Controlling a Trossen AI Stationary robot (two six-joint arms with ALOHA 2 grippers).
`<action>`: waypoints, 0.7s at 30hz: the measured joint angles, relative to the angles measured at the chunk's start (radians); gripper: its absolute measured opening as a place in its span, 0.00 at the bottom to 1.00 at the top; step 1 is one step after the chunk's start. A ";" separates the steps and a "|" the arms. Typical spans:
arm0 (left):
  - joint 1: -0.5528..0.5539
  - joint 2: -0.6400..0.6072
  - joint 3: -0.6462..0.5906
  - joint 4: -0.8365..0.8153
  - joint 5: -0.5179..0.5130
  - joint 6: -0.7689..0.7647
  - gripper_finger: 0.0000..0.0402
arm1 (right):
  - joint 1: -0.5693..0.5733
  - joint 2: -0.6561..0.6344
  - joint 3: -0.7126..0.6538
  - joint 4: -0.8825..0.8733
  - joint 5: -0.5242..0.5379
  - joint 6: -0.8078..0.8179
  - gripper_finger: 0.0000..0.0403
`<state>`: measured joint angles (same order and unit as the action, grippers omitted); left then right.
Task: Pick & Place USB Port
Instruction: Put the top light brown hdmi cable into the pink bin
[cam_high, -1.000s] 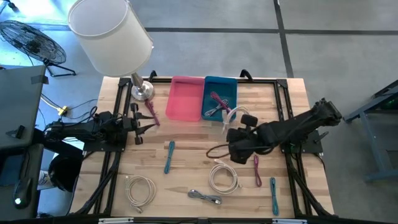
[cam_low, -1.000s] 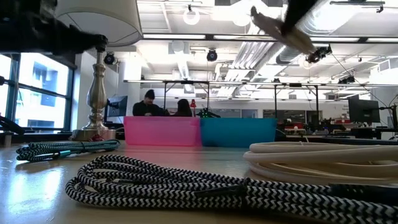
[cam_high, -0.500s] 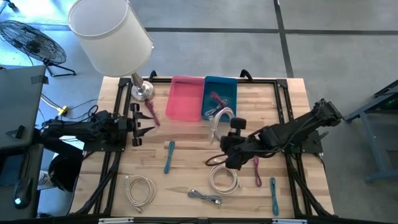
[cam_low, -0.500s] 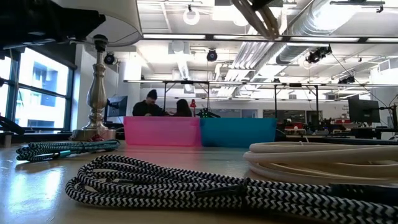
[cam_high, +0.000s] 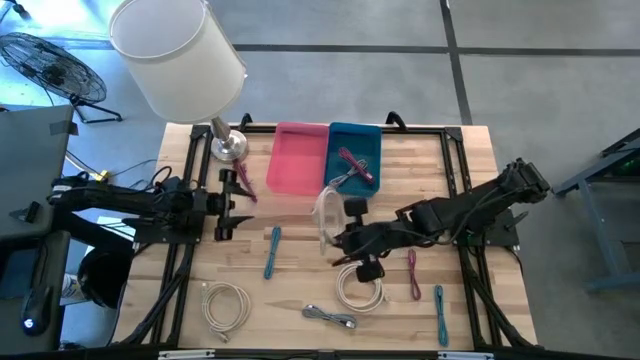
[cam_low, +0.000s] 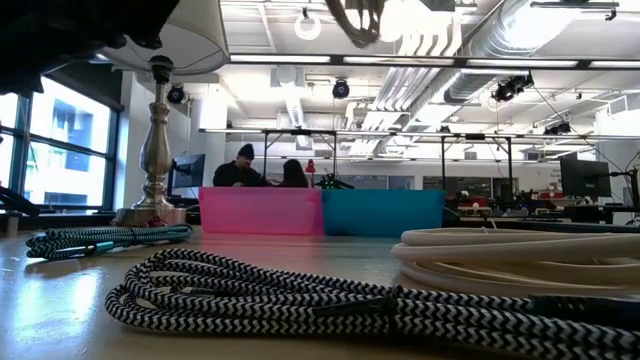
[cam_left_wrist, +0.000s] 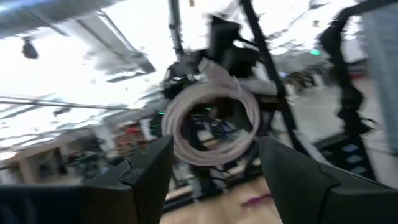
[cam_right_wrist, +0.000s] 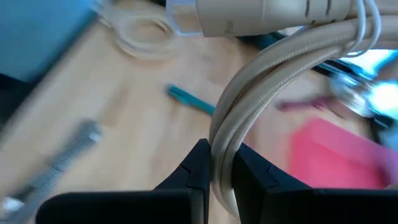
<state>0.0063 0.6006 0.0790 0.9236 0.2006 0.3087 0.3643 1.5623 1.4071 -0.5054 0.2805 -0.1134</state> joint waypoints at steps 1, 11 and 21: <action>0.000 0.020 0.012 -0.005 0.027 0.001 0.57 | -0.006 0.000 0.000 0.018 -0.047 -0.009 0.08; 0.000 0.280 0.179 -0.040 0.269 0.025 0.55 | -0.050 0.006 0.000 0.089 -0.461 -0.048 0.08; 0.000 0.503 0.359 -0.095 0.385 0.053 0.55 | -0.057 0.045 0.002 0.135 -0.593 -0.073 0.08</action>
<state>0.0062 1.1034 0.4379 0.8291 0.5853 0.3621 0.3075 1.6074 1.4086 -0.3703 -0.3127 -0.1861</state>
